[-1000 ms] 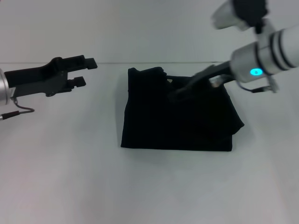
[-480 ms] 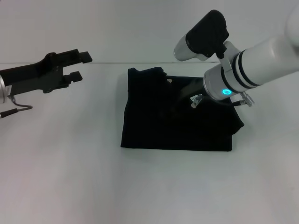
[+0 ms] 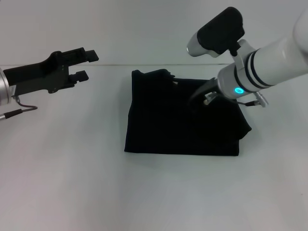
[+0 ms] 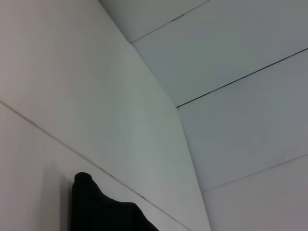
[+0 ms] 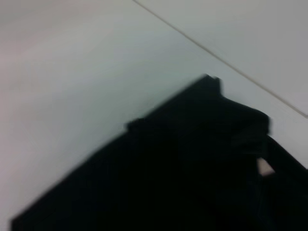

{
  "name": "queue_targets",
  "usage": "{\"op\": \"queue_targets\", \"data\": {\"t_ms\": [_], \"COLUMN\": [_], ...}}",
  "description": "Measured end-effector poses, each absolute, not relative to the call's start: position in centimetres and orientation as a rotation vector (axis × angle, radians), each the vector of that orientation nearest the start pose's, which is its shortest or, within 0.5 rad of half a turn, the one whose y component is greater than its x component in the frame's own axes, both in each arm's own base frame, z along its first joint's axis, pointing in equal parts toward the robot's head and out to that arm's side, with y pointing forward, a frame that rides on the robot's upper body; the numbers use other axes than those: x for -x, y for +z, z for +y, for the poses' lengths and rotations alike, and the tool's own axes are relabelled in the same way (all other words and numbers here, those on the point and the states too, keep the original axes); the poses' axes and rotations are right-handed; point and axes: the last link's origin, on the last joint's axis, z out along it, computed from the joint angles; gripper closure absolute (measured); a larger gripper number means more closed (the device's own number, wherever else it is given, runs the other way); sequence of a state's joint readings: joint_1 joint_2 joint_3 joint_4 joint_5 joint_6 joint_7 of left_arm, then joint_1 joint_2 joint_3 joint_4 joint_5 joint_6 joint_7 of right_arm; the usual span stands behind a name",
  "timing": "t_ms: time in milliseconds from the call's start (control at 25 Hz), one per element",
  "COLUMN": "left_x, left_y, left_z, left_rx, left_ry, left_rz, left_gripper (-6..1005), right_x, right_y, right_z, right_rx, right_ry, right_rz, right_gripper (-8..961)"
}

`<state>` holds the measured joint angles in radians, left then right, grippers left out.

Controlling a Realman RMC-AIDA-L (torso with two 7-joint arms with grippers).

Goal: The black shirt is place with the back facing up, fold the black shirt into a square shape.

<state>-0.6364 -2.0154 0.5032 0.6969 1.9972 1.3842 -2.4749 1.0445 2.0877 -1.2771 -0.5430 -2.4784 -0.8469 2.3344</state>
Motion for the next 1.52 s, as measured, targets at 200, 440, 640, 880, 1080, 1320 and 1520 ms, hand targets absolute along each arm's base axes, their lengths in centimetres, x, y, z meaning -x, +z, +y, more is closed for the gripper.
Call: {"op": "queue_targets", "data": {"t_ms": [200, 440, 640, 880, 1080, 1320, 1520], "left_x": [25.9, 26.1, 26.1, 26.1, 26.1, 26.2, 26.1], "left_y": [6.4, 6.4, 6.2, 6.1, 6.1, 6.1, 6.1], "left_z": [39.5, 39.4, 39.3, 39.2, 39.1, 39.1, 39.0], "left_rx": [1.950, 1.940, 1.941, 1.943, 1.946, 1.946, 1.943], "left_ry": [-1.048, -1.062, -1.064, -1.064, -1.064, -1.064, -1.079], "left_rz": [-1.867, -1.872, -1.885, -1.887, -1.892, -1.893, -1.893], "left_gripper": [222, 222, 222, 222, 222, 222, 222], "right_x": [-15.2, -16.5, -17.5, -19.2, -21.3, -21.6, -21.6], "right_y": [-6.5, -4.0, -2.8, -1.6, 0.3, 1.7, 3.1], "right_z": [45.9, 46.6, 46.6, 46.9, 47.2, 46.2, 43.9], "right_rx": [2.460, 2.309, 2.246, 2.169, 2.065, 2.116, 2.223], "right_ry": [-0.221, -0.193, -0.169, -0.150, -0.144, -0.064, 0.001], "right_rz": [0.744, 0.817, 0.862, 0.942, 1.029, 1.182, 1.397], "right_gripper": [426, 459, 492, 491, 491, 490, 489]}}
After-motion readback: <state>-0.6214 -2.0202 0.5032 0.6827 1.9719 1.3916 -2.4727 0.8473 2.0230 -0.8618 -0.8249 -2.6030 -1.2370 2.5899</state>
